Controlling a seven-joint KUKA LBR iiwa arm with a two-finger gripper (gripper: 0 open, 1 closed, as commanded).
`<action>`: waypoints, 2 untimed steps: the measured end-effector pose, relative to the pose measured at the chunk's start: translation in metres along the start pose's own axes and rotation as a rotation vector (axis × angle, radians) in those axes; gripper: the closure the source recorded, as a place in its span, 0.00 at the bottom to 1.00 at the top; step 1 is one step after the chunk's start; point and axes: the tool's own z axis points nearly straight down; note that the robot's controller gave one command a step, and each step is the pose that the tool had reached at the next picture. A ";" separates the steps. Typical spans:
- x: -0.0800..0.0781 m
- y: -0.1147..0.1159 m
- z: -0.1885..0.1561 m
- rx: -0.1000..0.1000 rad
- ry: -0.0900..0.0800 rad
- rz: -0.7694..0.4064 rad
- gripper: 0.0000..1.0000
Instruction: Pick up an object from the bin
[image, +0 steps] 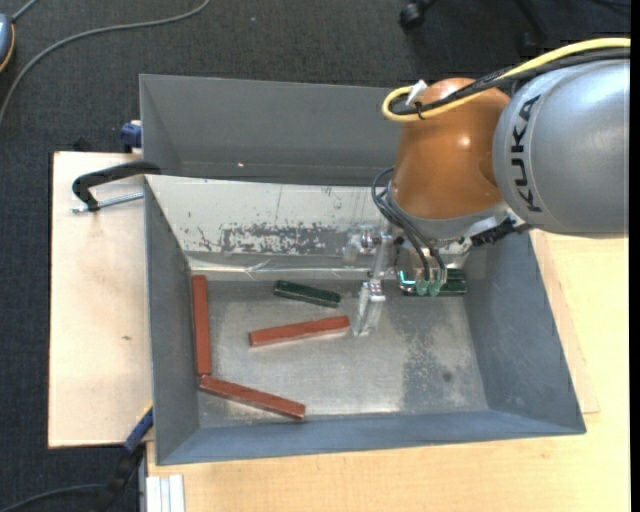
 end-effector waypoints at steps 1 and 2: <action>0.004 0.025 0.110 -0.001 -0.009 -0.125 0.00; 0.001 0.024 0.104 -0.002 -0.019 -0.123 1.00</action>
Offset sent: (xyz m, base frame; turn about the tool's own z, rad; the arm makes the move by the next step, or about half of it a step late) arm -0.0058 0.0234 -0.1087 -0.1248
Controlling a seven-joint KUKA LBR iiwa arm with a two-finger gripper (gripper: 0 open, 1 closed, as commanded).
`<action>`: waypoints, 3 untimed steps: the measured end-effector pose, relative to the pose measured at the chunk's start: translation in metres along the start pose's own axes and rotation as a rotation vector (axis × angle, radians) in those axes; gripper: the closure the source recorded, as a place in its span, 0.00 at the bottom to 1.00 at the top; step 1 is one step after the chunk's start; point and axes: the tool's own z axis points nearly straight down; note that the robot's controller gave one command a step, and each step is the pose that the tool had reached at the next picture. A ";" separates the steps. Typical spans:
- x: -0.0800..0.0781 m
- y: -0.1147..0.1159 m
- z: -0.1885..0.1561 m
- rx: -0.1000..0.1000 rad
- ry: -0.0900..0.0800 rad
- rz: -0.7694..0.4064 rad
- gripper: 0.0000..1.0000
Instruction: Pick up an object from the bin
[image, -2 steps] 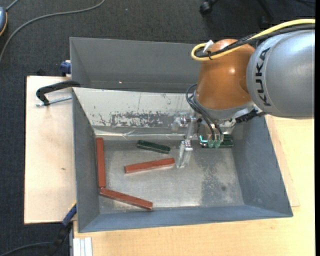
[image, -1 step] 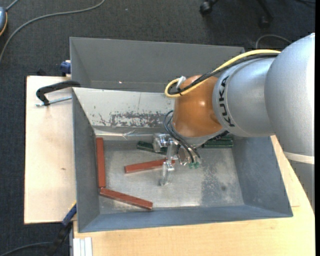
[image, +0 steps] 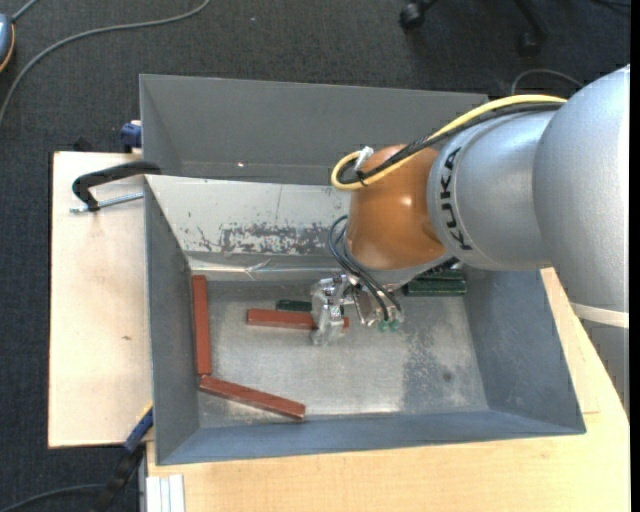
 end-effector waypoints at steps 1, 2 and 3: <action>0.003 0.000 0.003 0.001 0.009 0.000 0.00; -0.036 0.066 0.005 -0.002 0.004 -0.149 0.00; -0.039 0.064 0.002 -0.002 -0.005 -0.144 1.00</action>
Offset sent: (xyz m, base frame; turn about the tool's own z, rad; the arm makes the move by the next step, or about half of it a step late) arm 0.0000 0.0000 0.0000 0.0000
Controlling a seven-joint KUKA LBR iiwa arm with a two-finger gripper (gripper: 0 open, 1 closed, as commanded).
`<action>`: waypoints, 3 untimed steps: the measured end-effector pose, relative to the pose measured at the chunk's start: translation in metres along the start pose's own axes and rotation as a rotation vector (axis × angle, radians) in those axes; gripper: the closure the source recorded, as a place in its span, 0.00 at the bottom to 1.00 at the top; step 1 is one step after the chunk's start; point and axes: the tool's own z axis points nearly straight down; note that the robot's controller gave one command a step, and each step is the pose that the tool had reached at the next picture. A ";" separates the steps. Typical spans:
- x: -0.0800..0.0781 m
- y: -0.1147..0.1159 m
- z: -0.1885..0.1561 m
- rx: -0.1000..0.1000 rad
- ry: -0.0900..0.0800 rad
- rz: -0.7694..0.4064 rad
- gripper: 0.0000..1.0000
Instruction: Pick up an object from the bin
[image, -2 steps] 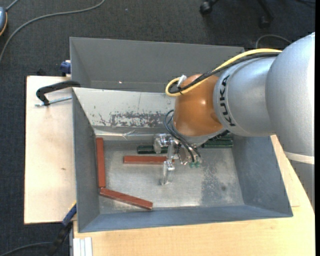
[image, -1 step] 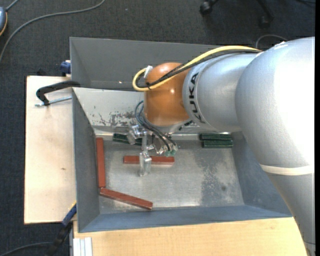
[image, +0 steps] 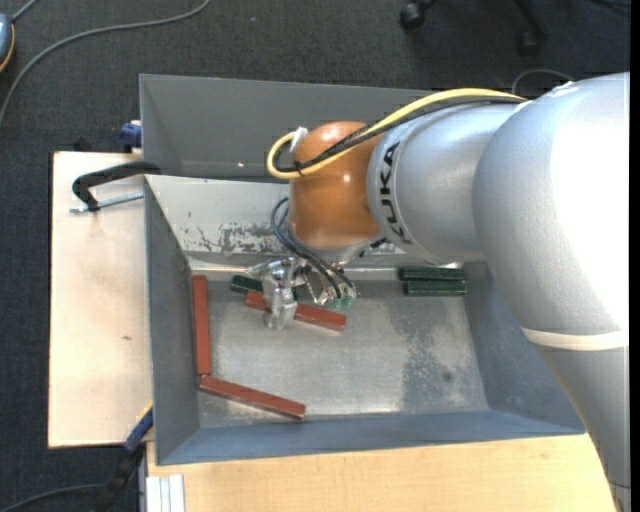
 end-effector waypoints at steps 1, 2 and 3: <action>0.003 0.000 0.004 0.000 0.012 0.000 0.00; 0.003 0.000 0.003 0.000 0.011 0.000 1.00; 0.019 0.013 -0.139 0.001 0.004 -0.051 1.00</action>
Offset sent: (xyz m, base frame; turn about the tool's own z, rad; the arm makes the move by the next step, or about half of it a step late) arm 0.0000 0.0000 0.0000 0.0000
